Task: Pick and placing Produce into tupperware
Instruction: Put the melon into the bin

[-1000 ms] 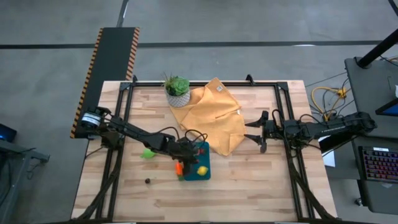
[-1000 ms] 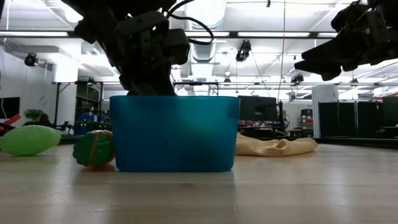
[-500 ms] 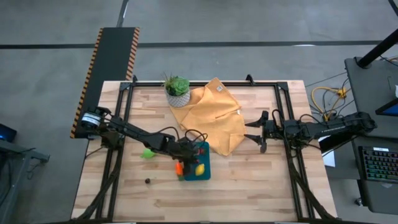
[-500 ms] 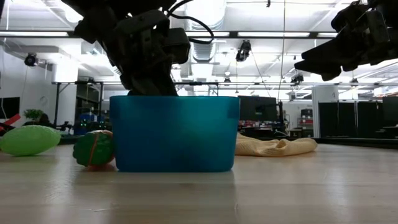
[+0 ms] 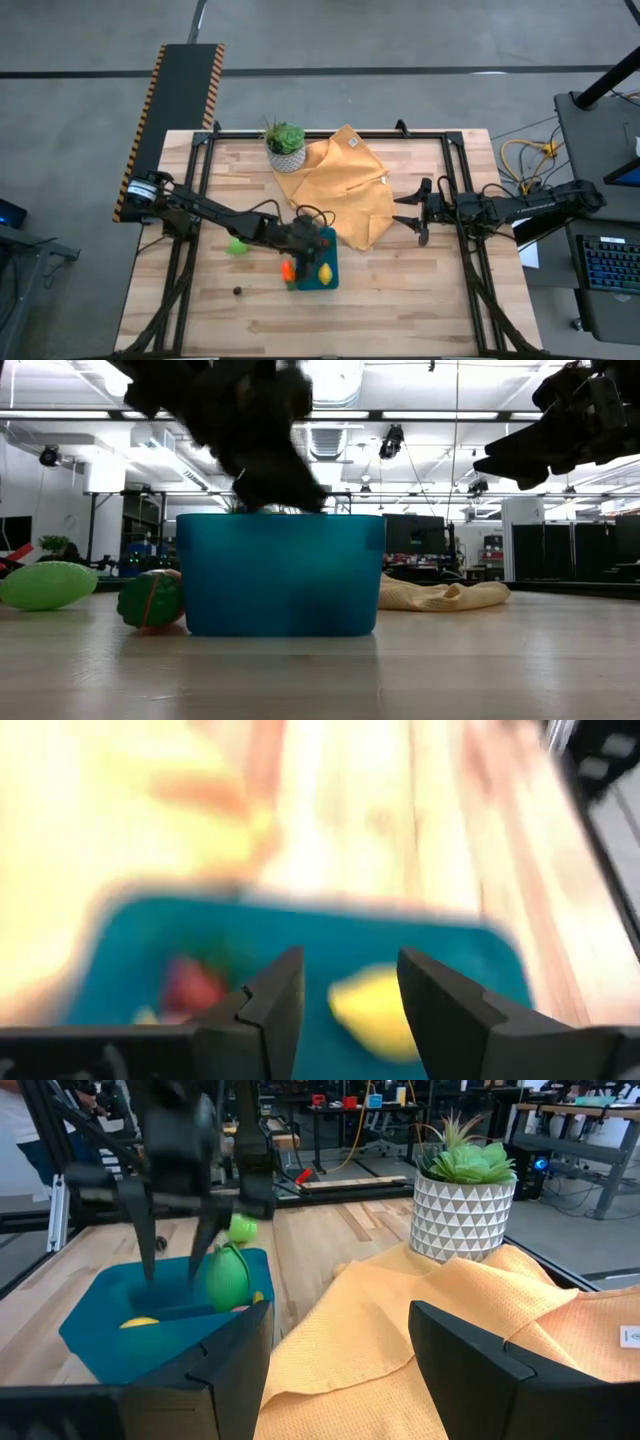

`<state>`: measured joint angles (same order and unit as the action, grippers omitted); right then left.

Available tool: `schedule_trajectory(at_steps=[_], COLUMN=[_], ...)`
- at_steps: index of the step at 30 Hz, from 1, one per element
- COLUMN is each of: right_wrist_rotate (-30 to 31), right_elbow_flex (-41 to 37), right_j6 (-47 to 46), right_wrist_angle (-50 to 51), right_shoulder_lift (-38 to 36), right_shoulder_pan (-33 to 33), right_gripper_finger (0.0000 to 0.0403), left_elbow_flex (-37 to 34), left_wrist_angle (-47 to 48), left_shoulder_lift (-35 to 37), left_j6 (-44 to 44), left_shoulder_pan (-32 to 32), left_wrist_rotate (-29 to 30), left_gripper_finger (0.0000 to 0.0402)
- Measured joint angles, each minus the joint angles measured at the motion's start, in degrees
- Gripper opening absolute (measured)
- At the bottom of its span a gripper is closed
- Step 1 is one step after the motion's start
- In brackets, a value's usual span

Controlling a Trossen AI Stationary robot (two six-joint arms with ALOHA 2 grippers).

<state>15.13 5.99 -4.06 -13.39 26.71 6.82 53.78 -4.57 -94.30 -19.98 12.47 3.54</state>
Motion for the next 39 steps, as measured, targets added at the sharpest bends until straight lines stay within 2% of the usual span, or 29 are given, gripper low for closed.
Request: schedule_trajectory(at_steps=[5, 10, 21, 24, 31, 39], right_wrist_rotate=[0.0, 0.0, 0.0, 0.0, 0.0, 0.0], right_elbow_flex=[0.0, 0.0, 0.0, 0.0, 0.0, 0.0], right_j6=[0.0, 0.0, -0.1, -0.3, -0.5, -0.5], right_wrist_angle=[0.0, 0.4, 0.8, 0.8, 1.1, 1.2], right_shoulder_lift=[0.0, 0.0, 0.0, 0.0, 0.0, 0.0], right_shoulder_pan=[0.0, 0.0, 0.0, 0.0, 0.0, 0.0], right_gripper_finger=[0.0228, 0.0228, 0.0228, 0.0228, 0.0228, 0.0228], left_elbow_flex=[0.0, -0.8, -7.6, -9.2, -8.9, -8.9], left_wrist_angle=[-6.1, -5.8, -4.4, 0.2, 20.4, 35.9], left_shoulder_lift=[6.0, 13.8, 28.0, 31.9, 38.5, 43.2], left_j6=[12.6, 21.6, 23.6, 23.2, 13.0, 11.2], left_shoulder_pan=[1.9, 4.3, 5.4, 5.5, 5.6, 5.6], left_wrist_rotate=[9.1, 16.4, 17.0, 17.1, 18.1, 18.3], left_gripper_finger=[0.0148, 0.0148, 0.0148, 0.0148, 0.0148, 0.0148])
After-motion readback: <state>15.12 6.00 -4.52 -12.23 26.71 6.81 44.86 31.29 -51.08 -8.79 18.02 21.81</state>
